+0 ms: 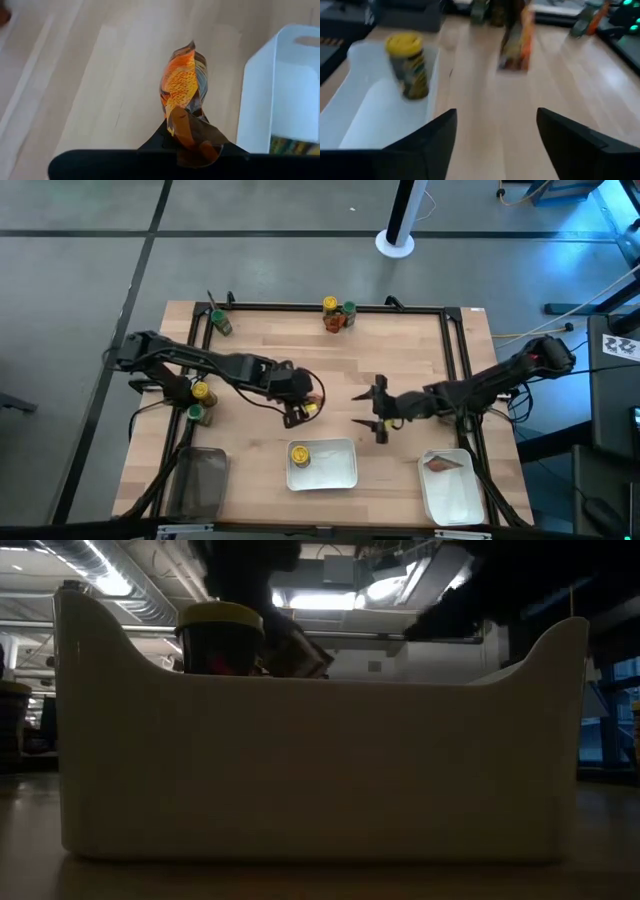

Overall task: Sort spices by type
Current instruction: Put the bottom left brown seasoning bag into the right white bin

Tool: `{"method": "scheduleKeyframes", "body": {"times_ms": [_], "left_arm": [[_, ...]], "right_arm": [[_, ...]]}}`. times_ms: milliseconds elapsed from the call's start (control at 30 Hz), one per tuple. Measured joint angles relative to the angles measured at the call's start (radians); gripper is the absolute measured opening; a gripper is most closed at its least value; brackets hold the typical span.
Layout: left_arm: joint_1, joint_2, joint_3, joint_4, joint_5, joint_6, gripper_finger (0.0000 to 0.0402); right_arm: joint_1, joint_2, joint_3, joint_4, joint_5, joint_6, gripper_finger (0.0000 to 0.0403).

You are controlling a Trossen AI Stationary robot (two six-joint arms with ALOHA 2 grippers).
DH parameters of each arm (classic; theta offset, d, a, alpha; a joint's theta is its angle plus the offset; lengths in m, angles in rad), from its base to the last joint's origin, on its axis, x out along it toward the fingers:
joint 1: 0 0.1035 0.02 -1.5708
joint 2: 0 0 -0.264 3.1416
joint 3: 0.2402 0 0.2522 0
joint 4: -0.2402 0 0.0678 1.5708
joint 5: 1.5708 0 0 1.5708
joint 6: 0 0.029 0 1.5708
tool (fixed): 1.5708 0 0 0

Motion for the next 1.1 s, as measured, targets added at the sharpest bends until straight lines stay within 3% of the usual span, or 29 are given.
{"method": "scheduleKeyframes", "body": {"times_ms": [200, 500, 700, 967, 1100], "left_arm": [[0.013, 0.063, 0.000, 0.166, -0.011, 0.133, 0.0001], [0.039, 0.089, 0.000, 0.403, -0.049, 0.311, 0.0001], [0.037, 0.100, -0.001, 0.466, -0.050, 0.398, 0.0001], [0.003, 0.103, -0.003, 0.469, -0.047, 0.427, 0.0001], [-0.014, 0.103, -0.002, 0.467, -0.052, 0.439, 0.0001]], "right_arm": [[-0.060, 0.007, 0.064, 0.017, -0.010, 0.003, 0.0300], [-0.080, 0.026, 0.085, 0.030, -0.010, 0.034, 0.0283], [-0.080, 0.026, 0.086, 0.031, 0.014, 0.054, 0.0270], [-0.078, 0.026, 0.086, 0.007, -0.053, 0.076, 0.0240], [-0.077, 0.026, 0.086, 0.006, -0.001, 0.073, 0.0224]]}}
